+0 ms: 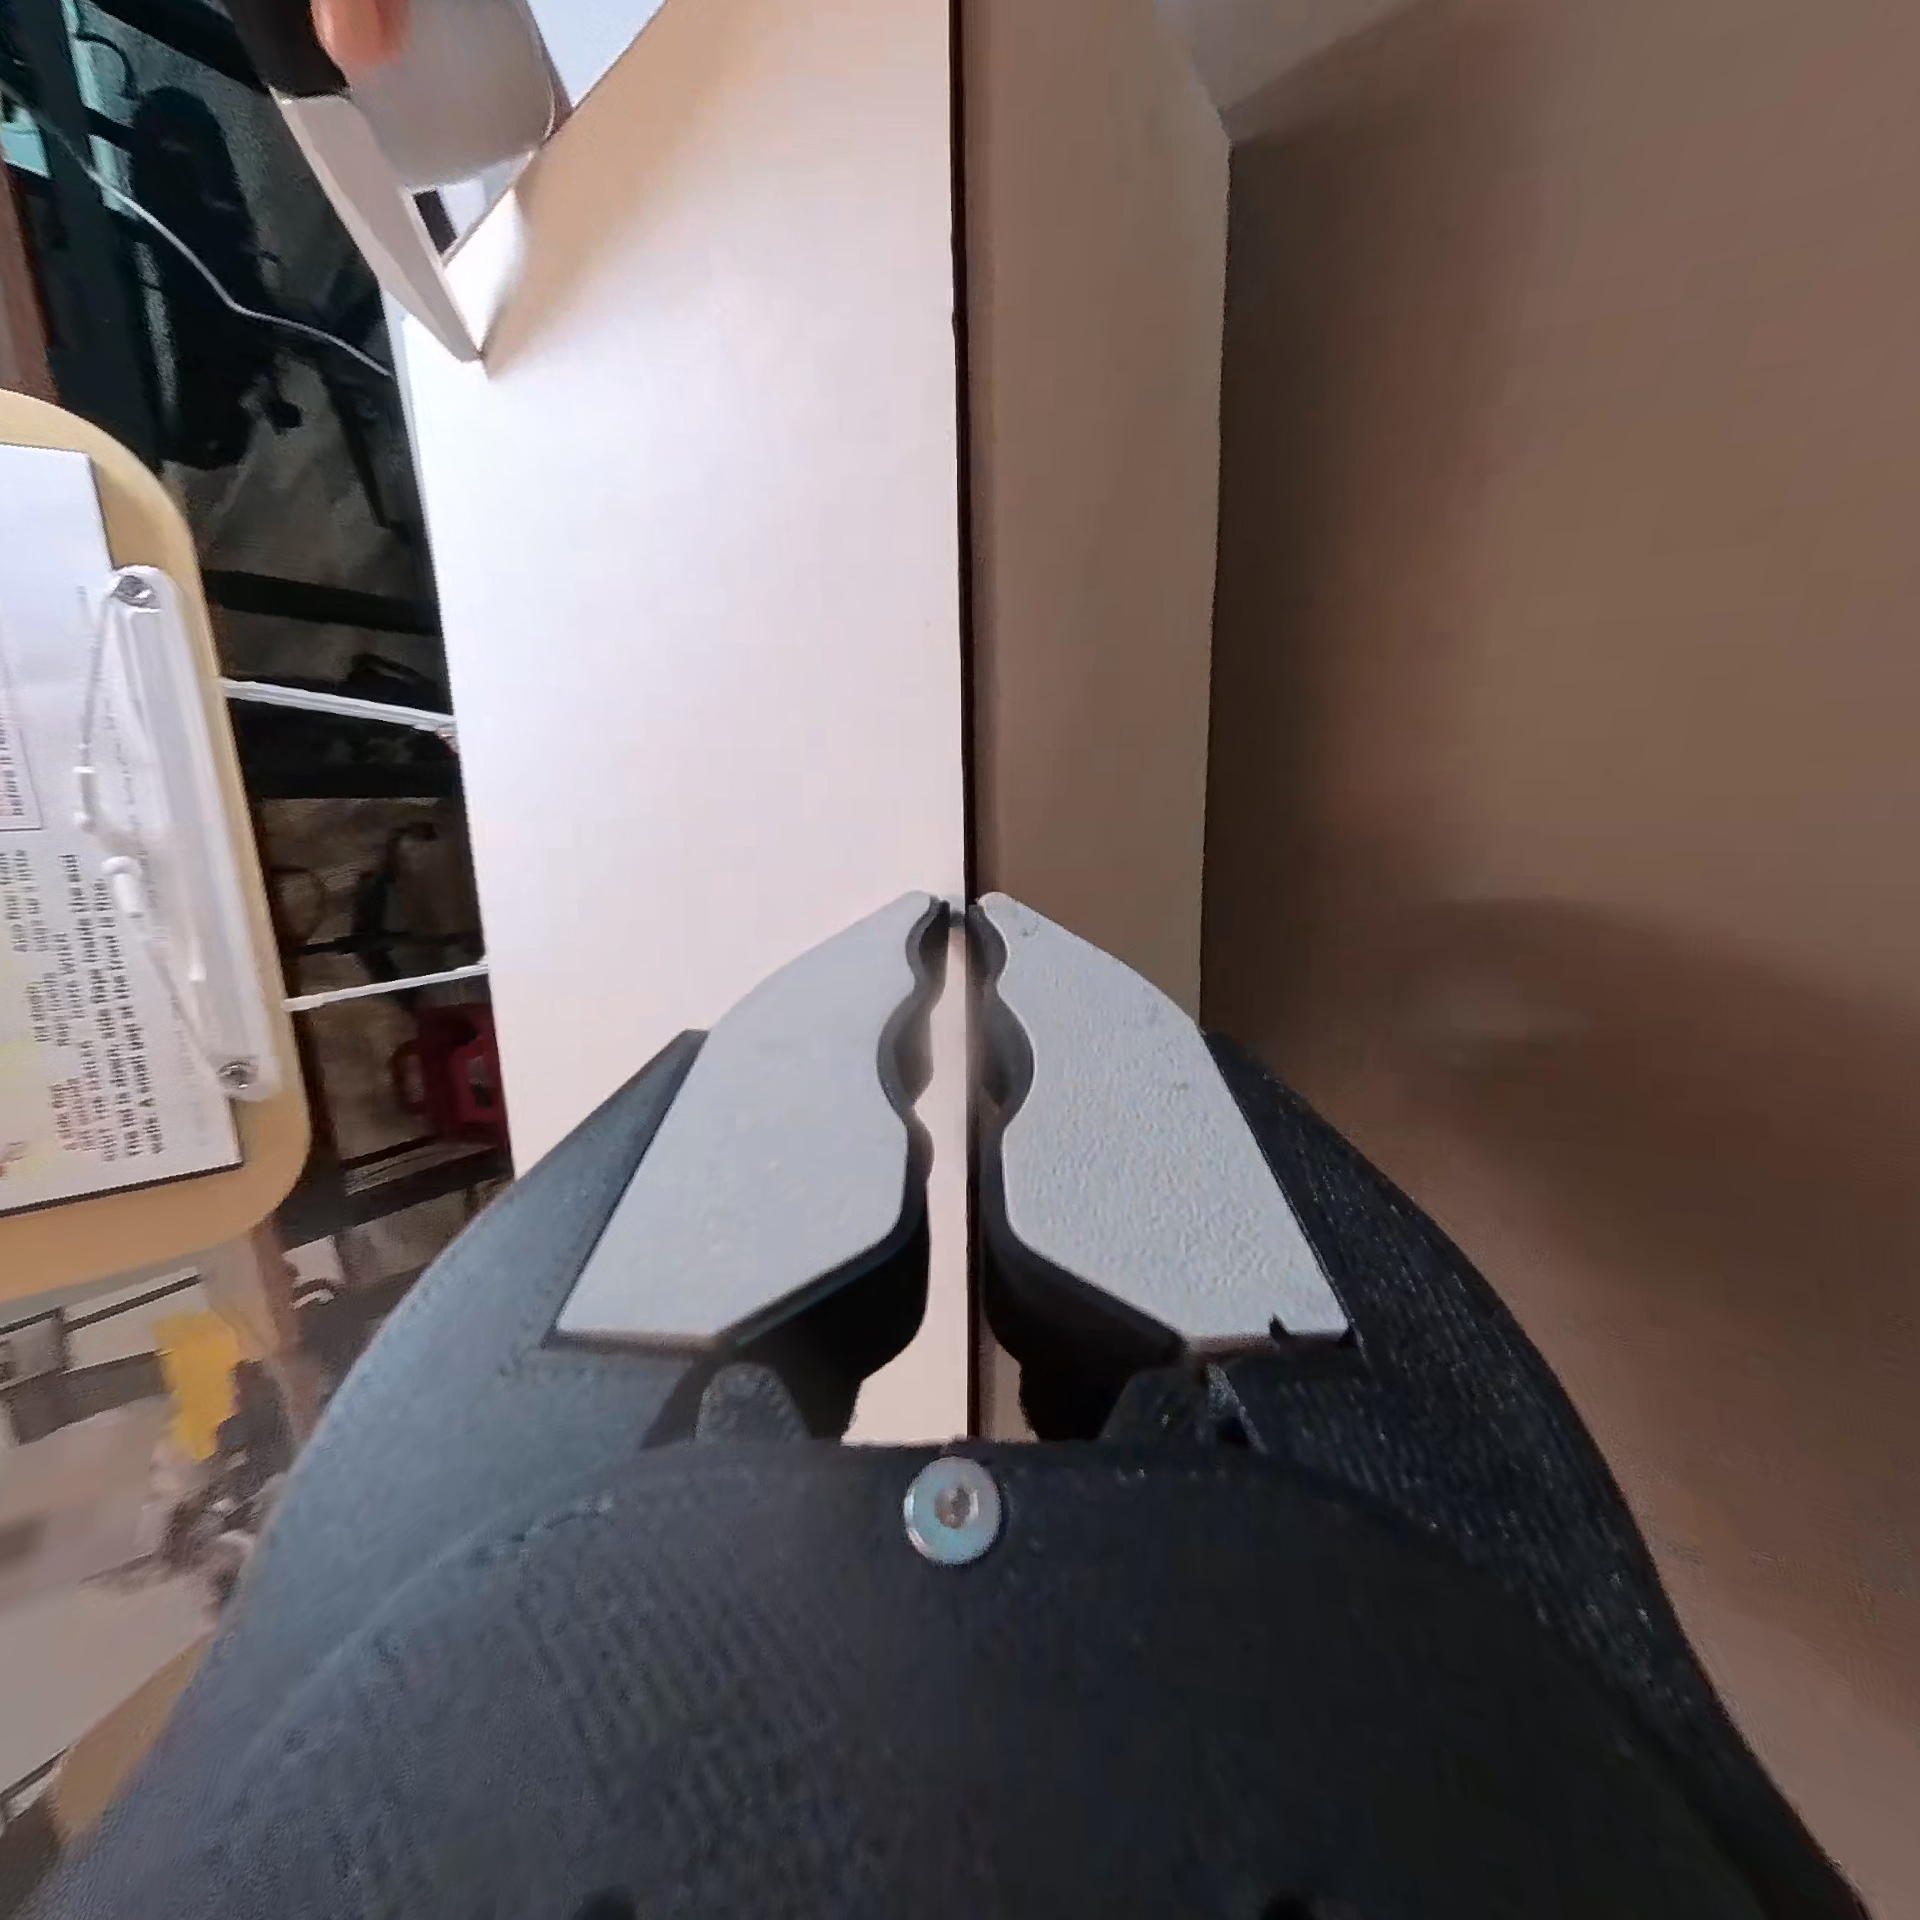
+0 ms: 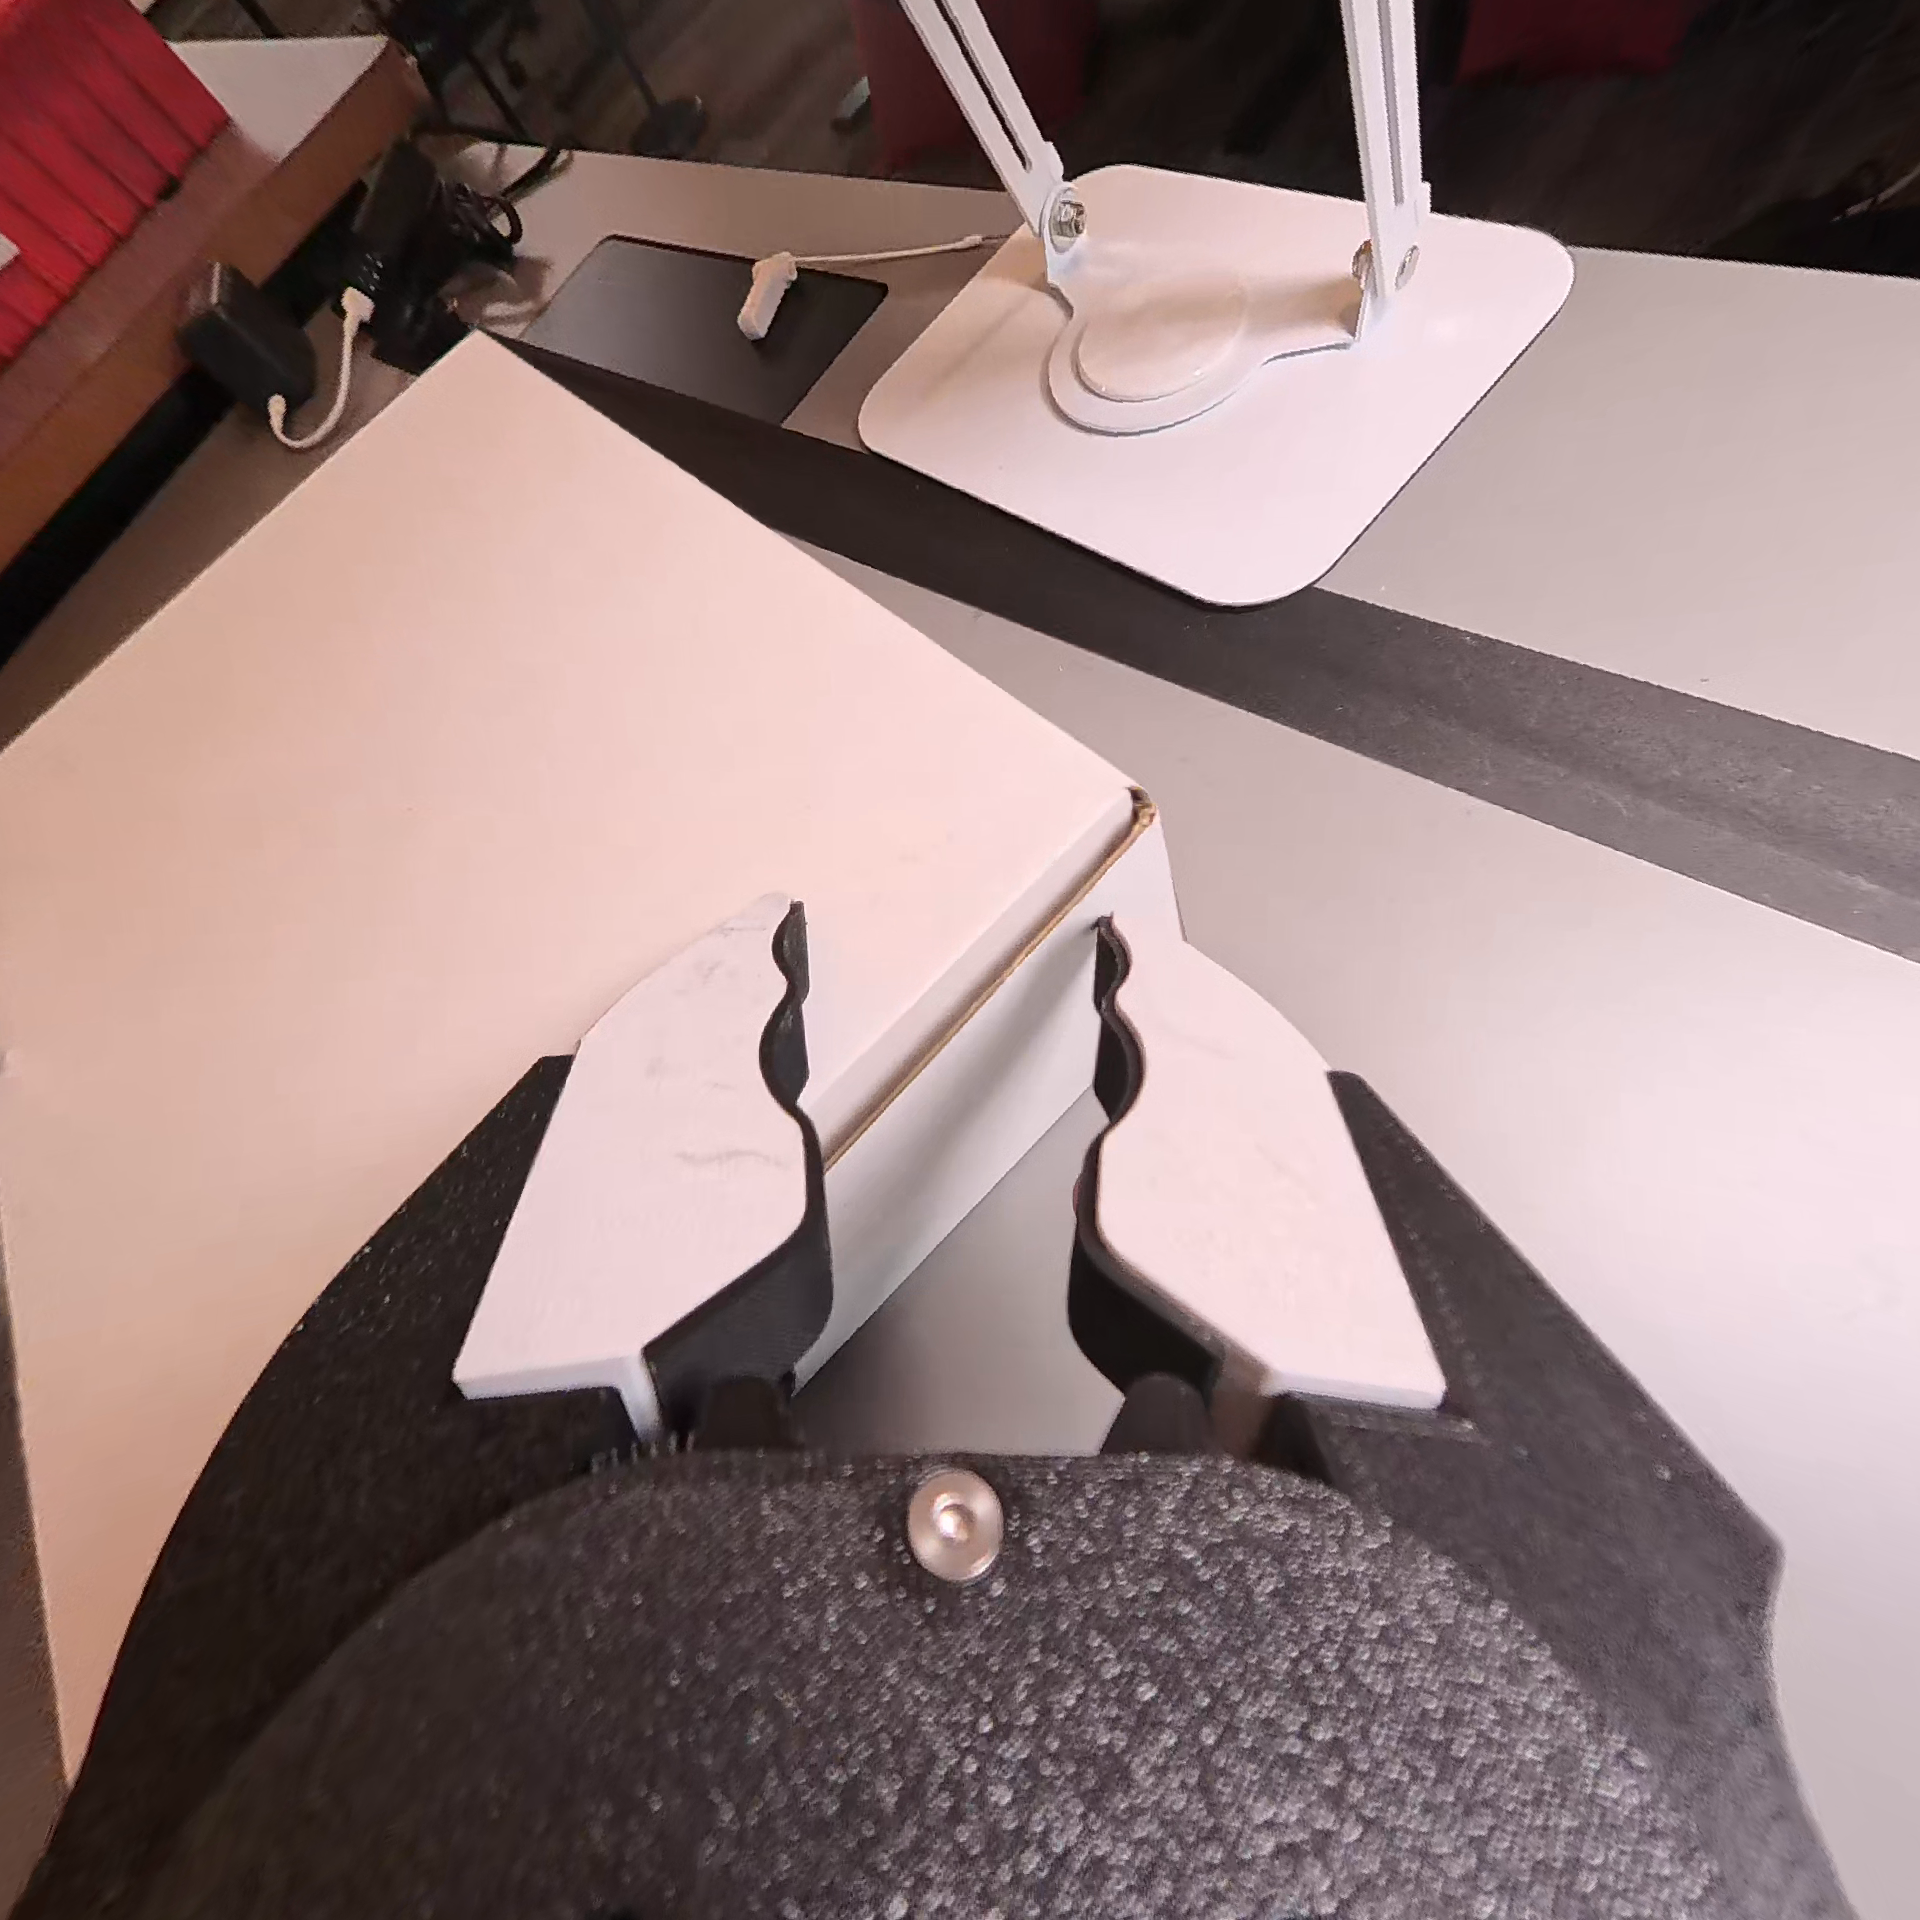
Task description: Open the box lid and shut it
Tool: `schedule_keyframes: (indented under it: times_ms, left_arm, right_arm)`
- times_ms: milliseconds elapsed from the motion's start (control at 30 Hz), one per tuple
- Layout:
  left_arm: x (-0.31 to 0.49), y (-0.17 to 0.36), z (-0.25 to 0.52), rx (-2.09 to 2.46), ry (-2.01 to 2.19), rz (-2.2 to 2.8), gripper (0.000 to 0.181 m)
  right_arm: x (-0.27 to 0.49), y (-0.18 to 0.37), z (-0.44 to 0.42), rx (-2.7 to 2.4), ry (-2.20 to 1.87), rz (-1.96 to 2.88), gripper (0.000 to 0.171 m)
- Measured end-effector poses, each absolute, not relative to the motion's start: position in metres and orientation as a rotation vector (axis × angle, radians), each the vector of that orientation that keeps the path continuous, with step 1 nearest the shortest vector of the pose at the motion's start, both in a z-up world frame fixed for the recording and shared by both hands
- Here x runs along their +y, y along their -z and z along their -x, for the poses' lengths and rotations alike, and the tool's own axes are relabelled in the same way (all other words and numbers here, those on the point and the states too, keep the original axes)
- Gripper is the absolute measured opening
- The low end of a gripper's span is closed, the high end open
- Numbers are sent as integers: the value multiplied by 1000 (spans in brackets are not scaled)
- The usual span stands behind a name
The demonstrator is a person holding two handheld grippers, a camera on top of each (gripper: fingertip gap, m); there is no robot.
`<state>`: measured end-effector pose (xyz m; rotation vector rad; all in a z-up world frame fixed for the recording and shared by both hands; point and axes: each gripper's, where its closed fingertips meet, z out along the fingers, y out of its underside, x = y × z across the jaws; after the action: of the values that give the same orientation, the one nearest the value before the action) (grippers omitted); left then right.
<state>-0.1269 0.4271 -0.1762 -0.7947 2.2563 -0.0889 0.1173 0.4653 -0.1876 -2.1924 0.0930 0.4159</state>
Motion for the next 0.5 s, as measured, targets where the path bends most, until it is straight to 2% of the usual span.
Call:
schedule_keyframes:
  times_ms: [67,133,167,233,367,500]
  left_arm:
    - [435,173,122,2208,22,762,6]
    - [447,169,117,2146,-77,717,22]
    - [452,170,115,2133,-119,698,23]
    - [454,171,112,2115,-132,671,8]
    - [454,166,111,2083,-131,658,6]
    - [442,162,112,2080,-105,641,6]
  right_arm:
    - [465,187,-120,96,-406,2193,54]
    - [466,188,-121,98,-410,2194,56]
    - [466,188,-121,96,-417,2195,56]
    - [467,187,-123,110,-408,2196,56]
    - [469,187,-126,134,-425,2198,55]
    - [480,182,-141,280,-438,2156,47]
